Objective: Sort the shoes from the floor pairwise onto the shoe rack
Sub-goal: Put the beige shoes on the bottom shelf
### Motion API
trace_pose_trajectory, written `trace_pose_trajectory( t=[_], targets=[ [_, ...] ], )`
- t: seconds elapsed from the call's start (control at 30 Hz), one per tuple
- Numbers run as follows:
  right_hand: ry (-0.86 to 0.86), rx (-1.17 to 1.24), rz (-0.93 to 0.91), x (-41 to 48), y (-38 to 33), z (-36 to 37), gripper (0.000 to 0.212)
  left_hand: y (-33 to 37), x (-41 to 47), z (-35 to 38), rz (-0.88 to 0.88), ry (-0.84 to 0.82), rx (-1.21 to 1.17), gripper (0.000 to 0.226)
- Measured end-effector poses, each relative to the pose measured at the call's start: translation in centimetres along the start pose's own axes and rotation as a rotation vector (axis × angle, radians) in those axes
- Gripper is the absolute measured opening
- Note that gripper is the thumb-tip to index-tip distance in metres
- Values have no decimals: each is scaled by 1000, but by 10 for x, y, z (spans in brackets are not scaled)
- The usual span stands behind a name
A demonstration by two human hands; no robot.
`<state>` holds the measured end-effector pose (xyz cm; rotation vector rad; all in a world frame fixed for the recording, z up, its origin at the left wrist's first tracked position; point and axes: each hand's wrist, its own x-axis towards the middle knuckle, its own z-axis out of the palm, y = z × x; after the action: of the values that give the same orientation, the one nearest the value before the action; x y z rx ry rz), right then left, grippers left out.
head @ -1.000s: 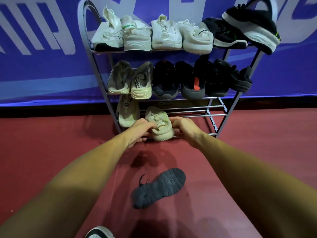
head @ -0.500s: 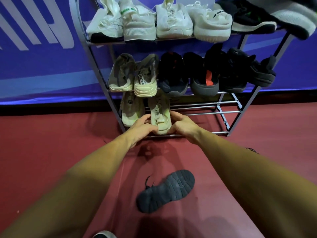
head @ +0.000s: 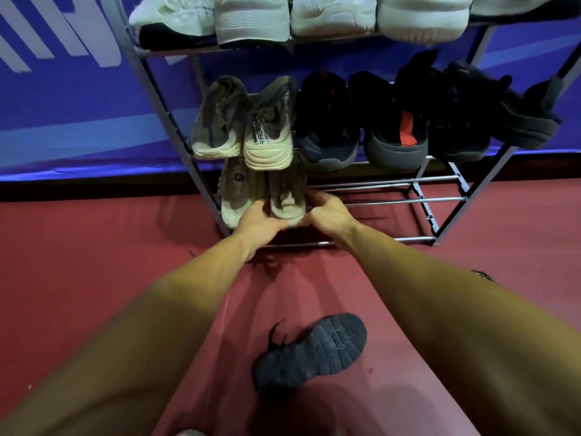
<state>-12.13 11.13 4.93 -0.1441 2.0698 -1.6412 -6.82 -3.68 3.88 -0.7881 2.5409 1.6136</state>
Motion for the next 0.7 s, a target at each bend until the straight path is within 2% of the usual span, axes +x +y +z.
trace_pose_trajectory(
  t=[0.1,0.23,0.3,0.47,0.63,0.7],
  targets=[
    [3,55,2,5,0,4,77,-1,5,0,17,59,82,41],
    [46,7,-33,32,32,8,92,-7,9,4,81,108,284,34],
    [71,-27,-32,32,37,9,95,-13,8,5,76,122,330,39],
    [161,-160,13,-2,17,13,63,-12,-5,8,47,89,302,63],
    [154,-207,37,-27,38,12,60,-14,-26,16,-2,51,330,78],
    [141,-232,63,-43,52,5,61,-18,-40,21,-20,0,375,76]
  ],
)
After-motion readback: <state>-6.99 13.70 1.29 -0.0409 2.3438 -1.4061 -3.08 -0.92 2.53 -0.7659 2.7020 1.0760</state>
